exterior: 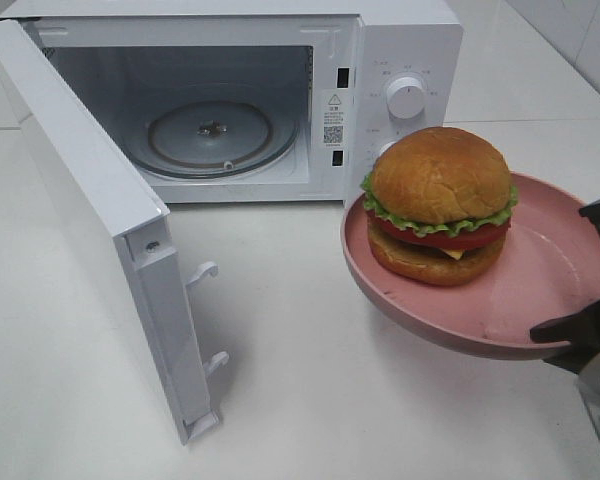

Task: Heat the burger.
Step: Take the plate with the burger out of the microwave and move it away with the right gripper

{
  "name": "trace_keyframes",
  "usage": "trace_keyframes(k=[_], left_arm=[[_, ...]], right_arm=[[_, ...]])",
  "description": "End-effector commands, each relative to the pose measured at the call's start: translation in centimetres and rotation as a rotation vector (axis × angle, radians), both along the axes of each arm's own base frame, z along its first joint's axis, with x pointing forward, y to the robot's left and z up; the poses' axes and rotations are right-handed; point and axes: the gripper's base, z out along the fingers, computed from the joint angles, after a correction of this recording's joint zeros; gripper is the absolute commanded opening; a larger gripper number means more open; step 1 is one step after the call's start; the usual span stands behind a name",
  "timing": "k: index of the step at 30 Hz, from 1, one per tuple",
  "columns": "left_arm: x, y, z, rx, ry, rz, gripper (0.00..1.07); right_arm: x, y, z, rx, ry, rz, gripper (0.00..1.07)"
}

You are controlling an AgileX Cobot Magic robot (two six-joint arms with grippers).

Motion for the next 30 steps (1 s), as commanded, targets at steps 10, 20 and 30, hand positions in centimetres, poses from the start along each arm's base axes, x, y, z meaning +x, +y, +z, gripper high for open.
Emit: trace_keyframes(k=[10, 20, 30], left_arm=[[-0.2, 0.0, 0.0, -0.007, -0.024, 0.006, 1.0], [-0.2, 0.0, 0.0, -0.007, -0.024, 0.006, 1.0], [-0.2, 0.0, 0.0, -0.007, -0.024, 0.006, 1.0]], right_arm=[[-1.0, -2.6, 0.8, -0.018, -0.016, -0.23, 0.01], [-0.6, -4.2, 1.2, -0.018, -0.071, -0.495, 0.01], [-0.4, -5.3, 1.4, 0.095, -0.111, -0.787, 0.01]])
